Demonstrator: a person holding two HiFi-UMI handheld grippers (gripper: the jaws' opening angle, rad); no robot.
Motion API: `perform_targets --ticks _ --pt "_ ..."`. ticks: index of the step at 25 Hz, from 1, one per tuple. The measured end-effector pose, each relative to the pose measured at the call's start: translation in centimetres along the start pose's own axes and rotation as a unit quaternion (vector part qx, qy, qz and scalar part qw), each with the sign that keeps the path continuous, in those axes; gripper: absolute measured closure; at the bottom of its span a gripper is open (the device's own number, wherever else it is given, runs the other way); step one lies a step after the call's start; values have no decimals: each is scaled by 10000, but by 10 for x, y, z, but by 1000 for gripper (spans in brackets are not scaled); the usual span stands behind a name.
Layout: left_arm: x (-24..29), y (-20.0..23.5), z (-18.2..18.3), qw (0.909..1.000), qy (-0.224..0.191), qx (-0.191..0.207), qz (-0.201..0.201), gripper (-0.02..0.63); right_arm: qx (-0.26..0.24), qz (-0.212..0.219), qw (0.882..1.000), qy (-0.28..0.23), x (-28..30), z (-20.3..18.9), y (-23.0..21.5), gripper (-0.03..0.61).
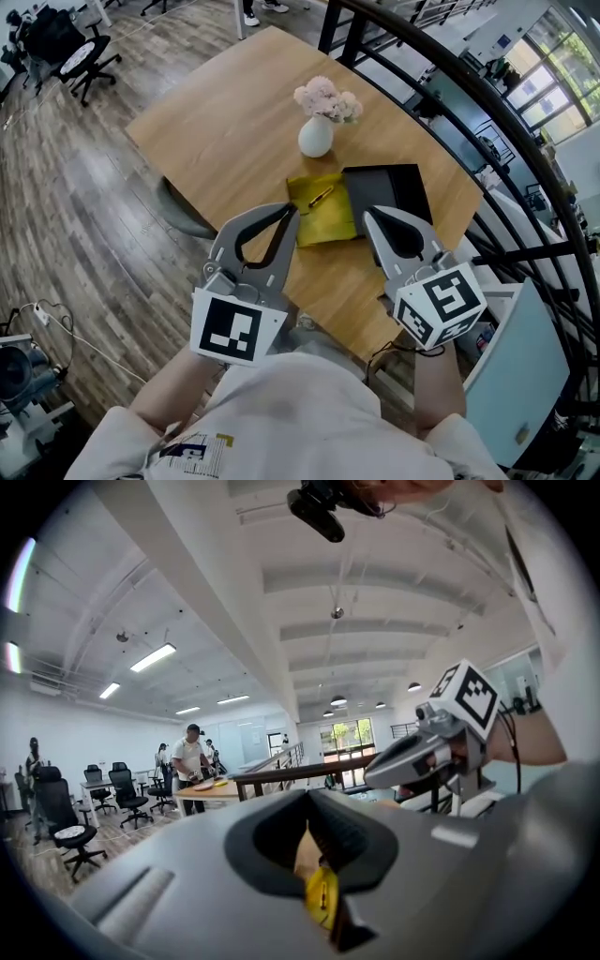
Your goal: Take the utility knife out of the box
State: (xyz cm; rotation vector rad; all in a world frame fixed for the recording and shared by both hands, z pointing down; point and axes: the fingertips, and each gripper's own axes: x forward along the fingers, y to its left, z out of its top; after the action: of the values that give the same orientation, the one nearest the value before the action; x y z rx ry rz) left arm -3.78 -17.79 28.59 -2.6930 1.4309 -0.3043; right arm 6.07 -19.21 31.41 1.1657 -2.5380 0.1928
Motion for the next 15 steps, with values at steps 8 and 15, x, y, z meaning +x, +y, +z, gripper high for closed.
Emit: perform_targets --ticks 8,15 --pt "28 15 -23 9998 126 72 138 612 -779 604 9909 917 55 -26 -25 492" --pt "59 22 -56 9994 333 -5 65 612 -1422 1035 9702 1670 110 -68 -44 471"
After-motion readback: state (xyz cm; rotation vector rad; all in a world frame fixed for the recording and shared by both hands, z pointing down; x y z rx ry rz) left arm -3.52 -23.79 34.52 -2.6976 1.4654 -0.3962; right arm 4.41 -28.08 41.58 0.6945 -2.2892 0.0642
